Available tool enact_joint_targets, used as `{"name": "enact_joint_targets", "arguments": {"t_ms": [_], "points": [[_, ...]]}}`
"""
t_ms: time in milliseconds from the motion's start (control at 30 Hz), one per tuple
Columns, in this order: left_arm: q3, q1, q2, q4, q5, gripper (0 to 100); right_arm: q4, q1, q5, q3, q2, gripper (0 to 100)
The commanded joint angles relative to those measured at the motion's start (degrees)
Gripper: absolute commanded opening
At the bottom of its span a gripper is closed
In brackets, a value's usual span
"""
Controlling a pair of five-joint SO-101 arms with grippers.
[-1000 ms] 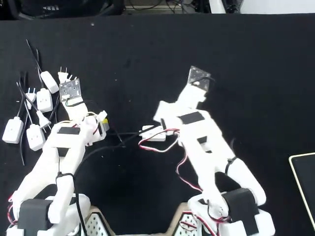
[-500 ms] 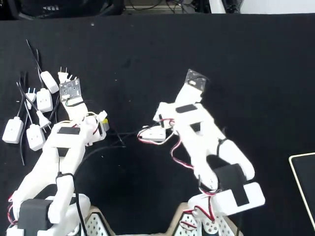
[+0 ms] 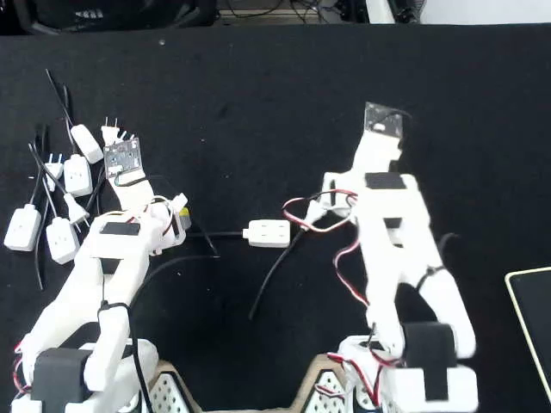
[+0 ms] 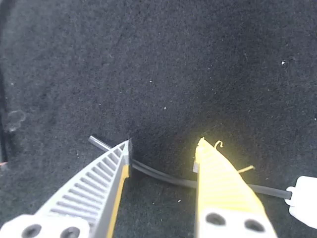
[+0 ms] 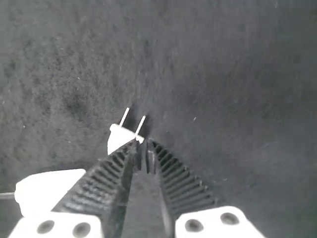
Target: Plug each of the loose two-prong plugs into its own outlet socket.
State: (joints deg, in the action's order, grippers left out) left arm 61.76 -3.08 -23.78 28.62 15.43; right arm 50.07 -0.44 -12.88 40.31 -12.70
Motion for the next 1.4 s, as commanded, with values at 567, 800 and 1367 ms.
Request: {"name": "enact_joint_targets", "arguments": {"t_ms": [567, 800, 1367], "points": [[-0.13, -0.48, -2.02, -0.35, 0.7, 21, -5.98, -8.35, -15.56, -3.12, 16.31, 13.6], [-0.13, -0.48, -2.02, -0.35, 0.7, 21, 4.57, -2.81, -2.9, -8.75, 15.16, 1.0], [-0.13, -0.48, -2.02, -0.35, 0.7, 21, 15.82, 3.34, 70.24, -21.49, -11.03, 1.1]]}}
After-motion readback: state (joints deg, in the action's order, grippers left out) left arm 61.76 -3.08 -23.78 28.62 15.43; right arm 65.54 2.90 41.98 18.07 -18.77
